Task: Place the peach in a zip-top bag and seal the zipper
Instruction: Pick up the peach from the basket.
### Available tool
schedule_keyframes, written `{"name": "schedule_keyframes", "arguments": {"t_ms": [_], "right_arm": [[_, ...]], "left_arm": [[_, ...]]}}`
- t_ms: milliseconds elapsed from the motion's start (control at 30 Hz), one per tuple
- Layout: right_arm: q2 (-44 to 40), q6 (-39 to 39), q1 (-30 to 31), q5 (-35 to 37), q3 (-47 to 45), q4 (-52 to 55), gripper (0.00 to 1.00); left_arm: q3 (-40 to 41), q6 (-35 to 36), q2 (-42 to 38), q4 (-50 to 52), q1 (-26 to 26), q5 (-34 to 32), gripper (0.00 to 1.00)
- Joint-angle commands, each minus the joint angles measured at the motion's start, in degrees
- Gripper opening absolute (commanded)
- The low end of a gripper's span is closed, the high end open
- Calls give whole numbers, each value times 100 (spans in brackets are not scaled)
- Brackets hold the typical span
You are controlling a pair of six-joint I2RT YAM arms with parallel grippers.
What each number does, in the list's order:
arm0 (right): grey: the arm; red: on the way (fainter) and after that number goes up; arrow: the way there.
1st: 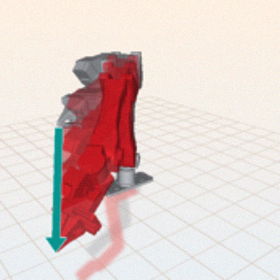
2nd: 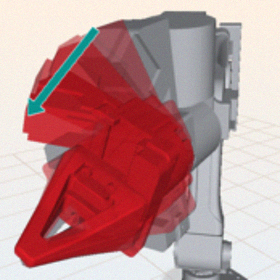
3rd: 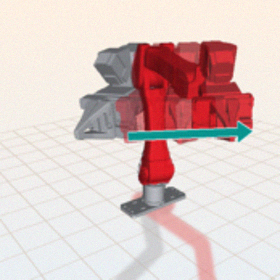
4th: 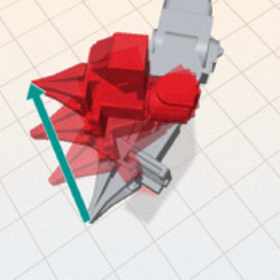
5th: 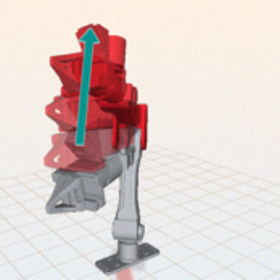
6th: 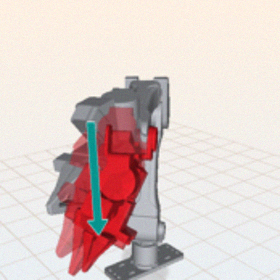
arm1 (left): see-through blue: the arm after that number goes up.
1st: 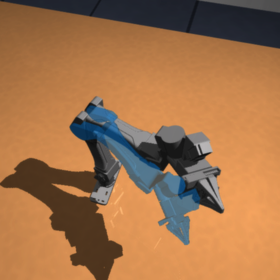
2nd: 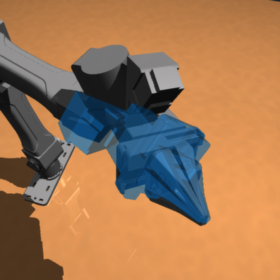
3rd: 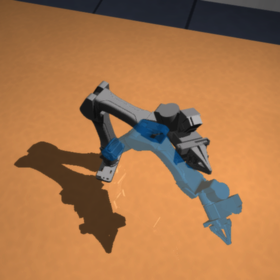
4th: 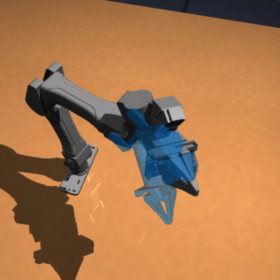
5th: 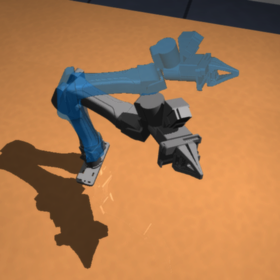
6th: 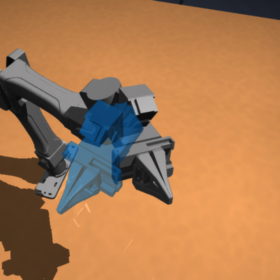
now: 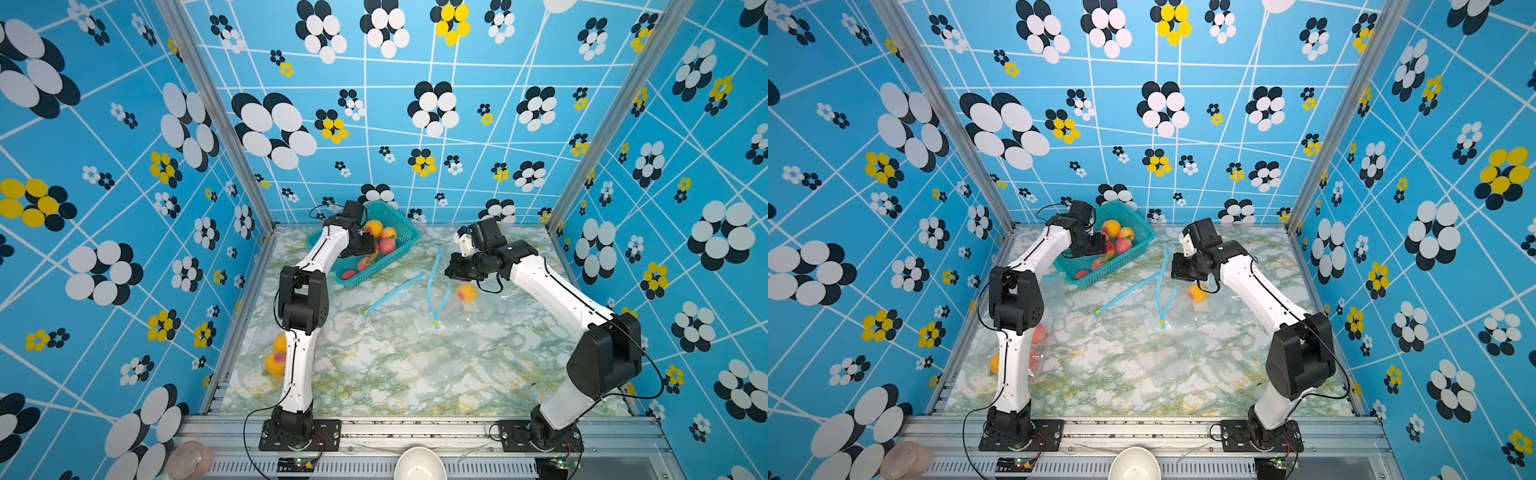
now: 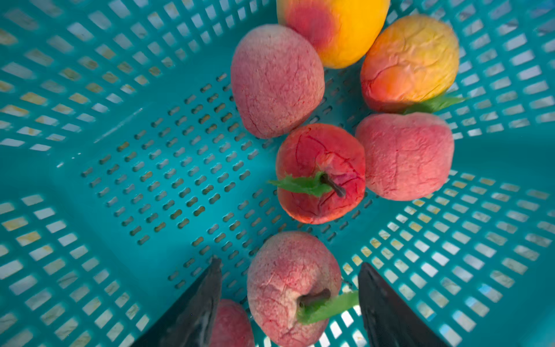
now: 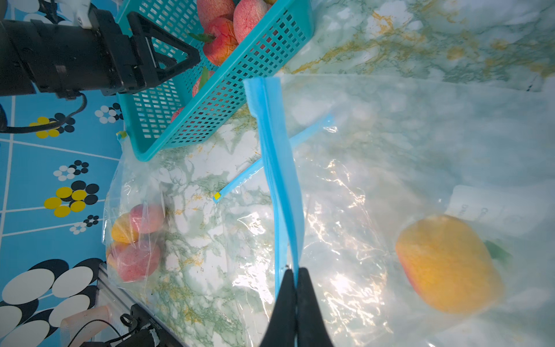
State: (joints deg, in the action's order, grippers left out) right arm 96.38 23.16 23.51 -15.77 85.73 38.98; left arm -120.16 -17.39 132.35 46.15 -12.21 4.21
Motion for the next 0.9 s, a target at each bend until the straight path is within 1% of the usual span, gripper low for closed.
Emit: {"name": "schedule_keyframes", "arguments": {"t_ms": [0,267,567,600,733,867], "right_arm": [[155,-56,31,-56,213,141,0],[300,-49,33,-97,348,154,0],[281,-39,40,-67,320,145,0],[278,-40,40,-67,317,146,0],[281,-39,40,-64,297,153,0],[245,-37,55,-65,294,137,0]], "left_arm": [[-234,192,184,412,50,203,70],[-249,301,481,464,43,159,71],[-614,340,937,586,-40,51,73],[-602,338,928,588,-44,40,72],[-425,265,649,465,-27,29,62],[-23,56,-15,47,84,288,59]]}}
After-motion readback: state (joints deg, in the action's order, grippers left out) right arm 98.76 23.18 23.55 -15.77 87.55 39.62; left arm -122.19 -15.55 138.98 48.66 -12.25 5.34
